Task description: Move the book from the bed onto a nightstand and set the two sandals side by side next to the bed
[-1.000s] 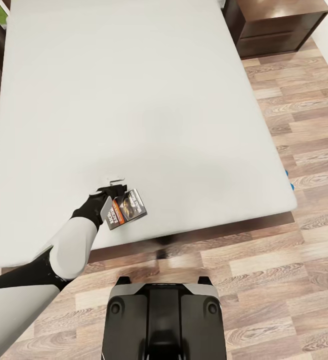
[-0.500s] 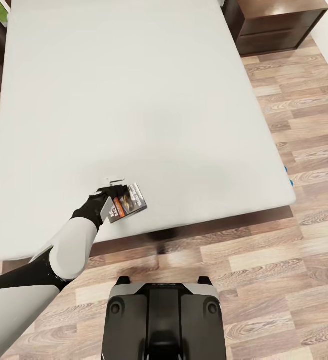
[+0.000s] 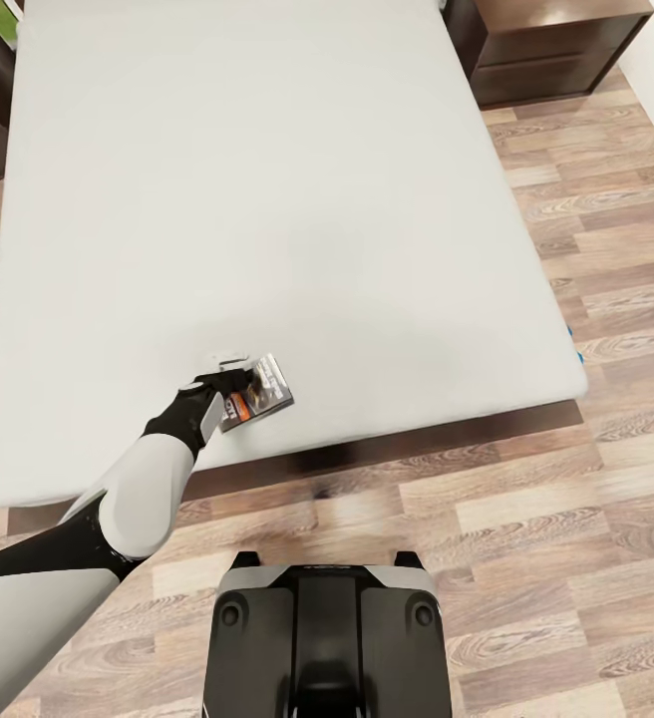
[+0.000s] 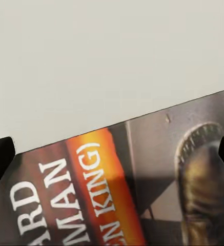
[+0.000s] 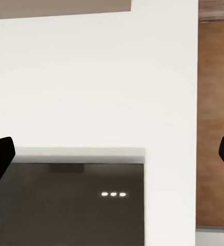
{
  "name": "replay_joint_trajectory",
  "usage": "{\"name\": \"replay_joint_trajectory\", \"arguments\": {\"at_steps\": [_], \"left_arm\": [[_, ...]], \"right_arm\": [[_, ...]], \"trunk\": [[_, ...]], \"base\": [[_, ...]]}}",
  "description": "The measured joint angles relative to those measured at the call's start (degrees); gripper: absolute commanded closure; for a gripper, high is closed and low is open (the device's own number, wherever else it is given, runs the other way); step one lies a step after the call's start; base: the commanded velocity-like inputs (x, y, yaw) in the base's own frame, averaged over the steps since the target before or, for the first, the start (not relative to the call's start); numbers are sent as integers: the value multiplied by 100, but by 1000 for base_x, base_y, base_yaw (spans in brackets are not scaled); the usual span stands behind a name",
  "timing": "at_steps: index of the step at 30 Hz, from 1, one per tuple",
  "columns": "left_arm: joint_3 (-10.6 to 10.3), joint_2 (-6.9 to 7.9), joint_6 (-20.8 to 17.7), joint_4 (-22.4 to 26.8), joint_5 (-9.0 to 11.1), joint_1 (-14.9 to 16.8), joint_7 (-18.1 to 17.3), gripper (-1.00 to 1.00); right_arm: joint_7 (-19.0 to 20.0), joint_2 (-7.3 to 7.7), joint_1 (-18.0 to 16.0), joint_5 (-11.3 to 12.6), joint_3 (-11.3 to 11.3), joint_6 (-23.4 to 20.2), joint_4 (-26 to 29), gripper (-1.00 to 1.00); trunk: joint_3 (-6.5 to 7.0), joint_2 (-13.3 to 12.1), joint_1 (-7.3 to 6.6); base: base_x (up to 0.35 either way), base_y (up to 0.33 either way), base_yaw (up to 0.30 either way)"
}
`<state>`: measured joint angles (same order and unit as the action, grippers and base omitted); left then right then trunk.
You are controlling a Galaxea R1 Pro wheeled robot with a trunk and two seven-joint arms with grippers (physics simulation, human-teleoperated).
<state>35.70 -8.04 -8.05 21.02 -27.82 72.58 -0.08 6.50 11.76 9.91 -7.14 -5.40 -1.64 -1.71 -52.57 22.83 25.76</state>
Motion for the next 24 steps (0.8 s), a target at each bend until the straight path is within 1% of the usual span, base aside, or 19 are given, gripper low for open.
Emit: {"name": "replay_joint_trajectory", "arguments": {"at_steps": [16, 19, 24], "left_arm": [[0, 0, 3, 4, 0, 0, 0, -100], [0, 1, 4, -4, 0, 0, 0, -100], [0, 2, 7, -7, 0, 0, 0, -100]], "right_arm": [[0, 8, 0, 0, 0, -2, 5, -100], [0, 8, 0, 0, 0, -2, 2, -100], [-1, 8, 0, 0, 0, -3, 4, -100]], "trunk": [[0, 0, -1], [0, 0, -2], [0, 1, -4]], "base": [[-10, 0, 0], [138, 0, 0], [245, 0, 0]]}}
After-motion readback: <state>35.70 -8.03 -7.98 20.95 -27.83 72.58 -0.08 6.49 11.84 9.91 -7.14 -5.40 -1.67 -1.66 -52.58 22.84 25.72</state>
